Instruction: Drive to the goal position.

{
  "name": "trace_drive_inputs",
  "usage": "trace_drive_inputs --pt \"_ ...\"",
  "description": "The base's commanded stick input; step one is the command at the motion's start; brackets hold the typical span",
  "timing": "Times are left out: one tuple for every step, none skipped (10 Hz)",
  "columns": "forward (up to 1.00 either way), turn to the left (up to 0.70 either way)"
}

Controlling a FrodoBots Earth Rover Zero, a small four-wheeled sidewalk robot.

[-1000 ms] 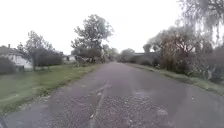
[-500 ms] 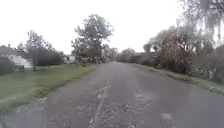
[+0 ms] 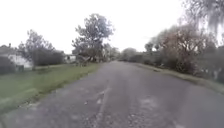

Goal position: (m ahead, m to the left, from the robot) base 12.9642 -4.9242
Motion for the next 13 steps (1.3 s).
trace_drive_inputs --pt "0.45 -0.16" --pt "0.45 -0.07" --pt "0.45 0.00" --pt "0.45 0.00" --pt "0.45 0.00" --pt "0.45 0.00" --pt "0.45 0.00" --pt "0.45 0.00" --pt "0.45 0.00" --pt "0.45 0.00" --pt "0.45 0.00" --pt "0.45 0.00" --pt "0.45 0.00"
